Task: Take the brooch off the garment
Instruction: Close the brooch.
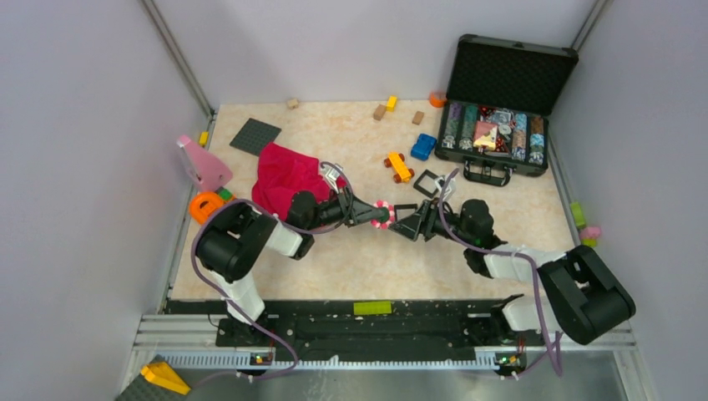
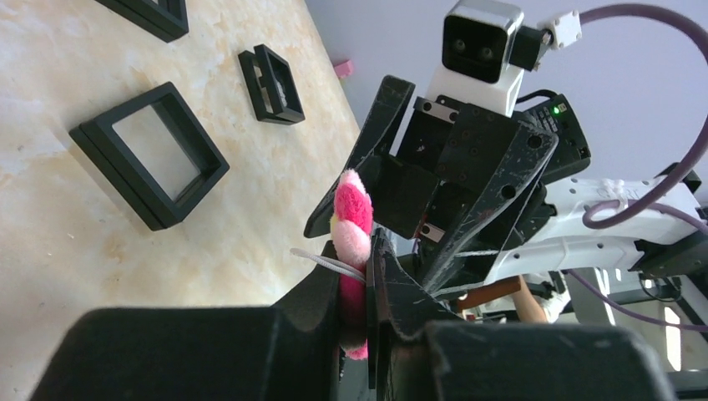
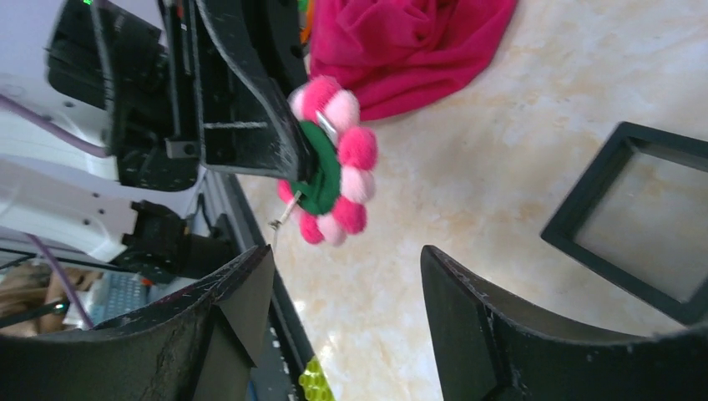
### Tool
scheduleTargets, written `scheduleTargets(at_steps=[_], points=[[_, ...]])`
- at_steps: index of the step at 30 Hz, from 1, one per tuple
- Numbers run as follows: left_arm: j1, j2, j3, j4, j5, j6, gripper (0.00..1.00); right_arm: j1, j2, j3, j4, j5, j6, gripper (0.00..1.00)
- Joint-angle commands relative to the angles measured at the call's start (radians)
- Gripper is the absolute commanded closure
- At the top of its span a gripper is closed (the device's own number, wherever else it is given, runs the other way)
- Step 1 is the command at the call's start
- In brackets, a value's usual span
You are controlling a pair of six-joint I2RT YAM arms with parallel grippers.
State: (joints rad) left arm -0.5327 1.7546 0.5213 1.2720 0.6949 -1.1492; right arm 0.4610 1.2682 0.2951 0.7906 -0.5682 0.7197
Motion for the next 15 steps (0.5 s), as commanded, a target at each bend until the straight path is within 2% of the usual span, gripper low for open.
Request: scheduleTargets(at_steps=[1,8,11,15], points=[[0.001,0.048,0.005,0.189,0.035,-0.082,0.95,-0.010,0.076,0.063,0.228,-0.099,0.137,0.33],[0.001,0.075,0.006,0.251,0.041,-0.126,0.95,-0.010,0.153,0.081,0.325,-0.104,0.205,0.49],[0.001,0.090,0.006,0.284,0.045,-0.147,0.94,-0.010,0.173,0.087,0.343,-0.108,0.217,0.50],[0.002,0.090,0.004,0.297,0.045,-0.149,0.92,-0.010,0.167,0.090,0.352,-0.106,0.226,0.67]])
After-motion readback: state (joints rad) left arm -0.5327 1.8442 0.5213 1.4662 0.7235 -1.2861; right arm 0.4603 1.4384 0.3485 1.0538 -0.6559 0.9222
